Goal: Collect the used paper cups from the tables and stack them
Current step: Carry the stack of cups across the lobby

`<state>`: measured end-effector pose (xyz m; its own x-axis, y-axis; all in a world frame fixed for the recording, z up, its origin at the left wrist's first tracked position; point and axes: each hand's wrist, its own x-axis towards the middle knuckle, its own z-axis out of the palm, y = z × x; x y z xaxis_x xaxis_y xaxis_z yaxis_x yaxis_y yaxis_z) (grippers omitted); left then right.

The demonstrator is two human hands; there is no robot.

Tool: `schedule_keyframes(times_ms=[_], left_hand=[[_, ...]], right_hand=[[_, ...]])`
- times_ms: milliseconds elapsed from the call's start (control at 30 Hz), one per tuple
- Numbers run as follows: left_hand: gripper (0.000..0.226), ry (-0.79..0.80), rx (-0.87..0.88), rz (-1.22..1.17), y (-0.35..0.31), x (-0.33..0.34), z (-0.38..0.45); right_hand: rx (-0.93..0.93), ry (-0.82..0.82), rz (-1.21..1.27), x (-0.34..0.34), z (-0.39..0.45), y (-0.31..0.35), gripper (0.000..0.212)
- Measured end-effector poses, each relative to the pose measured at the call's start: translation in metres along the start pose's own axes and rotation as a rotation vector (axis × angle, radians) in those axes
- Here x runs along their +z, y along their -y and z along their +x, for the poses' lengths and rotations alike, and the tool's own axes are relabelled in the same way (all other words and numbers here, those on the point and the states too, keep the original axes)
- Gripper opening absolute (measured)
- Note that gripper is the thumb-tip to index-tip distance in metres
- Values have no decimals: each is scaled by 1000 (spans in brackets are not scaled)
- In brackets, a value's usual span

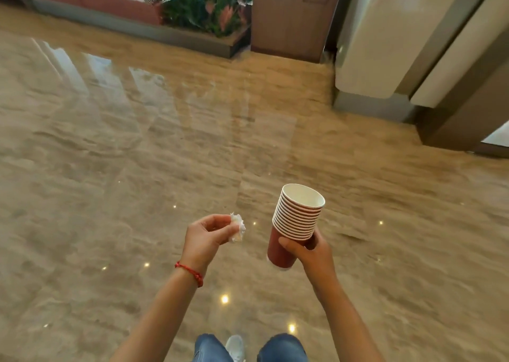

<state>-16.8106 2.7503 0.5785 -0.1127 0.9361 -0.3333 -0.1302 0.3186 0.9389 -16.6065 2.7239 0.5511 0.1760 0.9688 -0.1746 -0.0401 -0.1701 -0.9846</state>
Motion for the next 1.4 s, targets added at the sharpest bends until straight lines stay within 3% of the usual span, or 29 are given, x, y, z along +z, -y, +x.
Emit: schedule_keyframes(times_ms=[467, 967, 1400], left_hand=[[12, 77, -22, 76, -42, 75, 215], [12, 84, -15, 56, -165, 183, 498], [13, 160, 12, 59, -280, 242, 796]], right_hand=[[0, -104, -5, -3, 215, 14, 40], [-4, -49, -4, -2, 533, 102, 47], [-26, -118, 39, 50, 832, 167, 44]])
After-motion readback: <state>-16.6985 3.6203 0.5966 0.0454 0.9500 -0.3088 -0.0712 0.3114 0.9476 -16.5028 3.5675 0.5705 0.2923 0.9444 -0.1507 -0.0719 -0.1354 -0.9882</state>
